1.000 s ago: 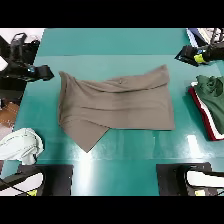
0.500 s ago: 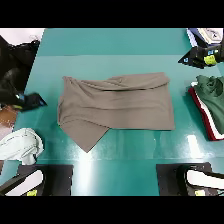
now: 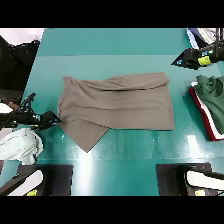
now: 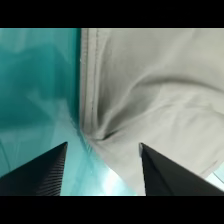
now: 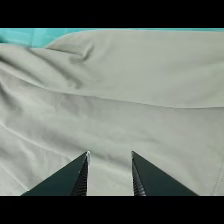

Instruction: Fold the shirts.

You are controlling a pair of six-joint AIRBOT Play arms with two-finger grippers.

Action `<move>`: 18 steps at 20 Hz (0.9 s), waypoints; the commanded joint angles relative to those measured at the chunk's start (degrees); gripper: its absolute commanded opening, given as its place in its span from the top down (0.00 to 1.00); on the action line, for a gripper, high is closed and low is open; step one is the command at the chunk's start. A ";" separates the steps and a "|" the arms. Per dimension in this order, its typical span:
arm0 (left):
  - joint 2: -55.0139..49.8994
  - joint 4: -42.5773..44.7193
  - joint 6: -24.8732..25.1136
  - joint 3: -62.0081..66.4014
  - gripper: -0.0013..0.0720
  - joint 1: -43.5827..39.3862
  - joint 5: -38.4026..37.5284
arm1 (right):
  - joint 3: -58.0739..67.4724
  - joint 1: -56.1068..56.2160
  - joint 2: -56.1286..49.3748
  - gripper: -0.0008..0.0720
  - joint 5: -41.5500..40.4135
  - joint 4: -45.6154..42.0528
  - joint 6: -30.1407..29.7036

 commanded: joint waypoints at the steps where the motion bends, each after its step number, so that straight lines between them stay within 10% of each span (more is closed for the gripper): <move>1: -0.11 -0.74 0.00 -1.64 0.24 -0.02 2.51 | 0.09 0.28 0.04 0.56 0.61 0.02 -0.11; 13: -0.94 -1.25 -0.35 -1.75 0.25 -6.45 8.20 | 0.09 0.28 0.04 0.56 2.36 0.02 -0.09; 17: -1.57 -1.73 -1.79 -1.70 0.93 -10.38 9.92 | 0.07 -0.92 0.04 0.56 6.29 -0.11 -0.11; 18: -1.57 -1.77 -1.64 -1.68 0.94 -10.36 9.25 | -0.17 -1.79 0.07 0.56 8.11 -0.46 -0.11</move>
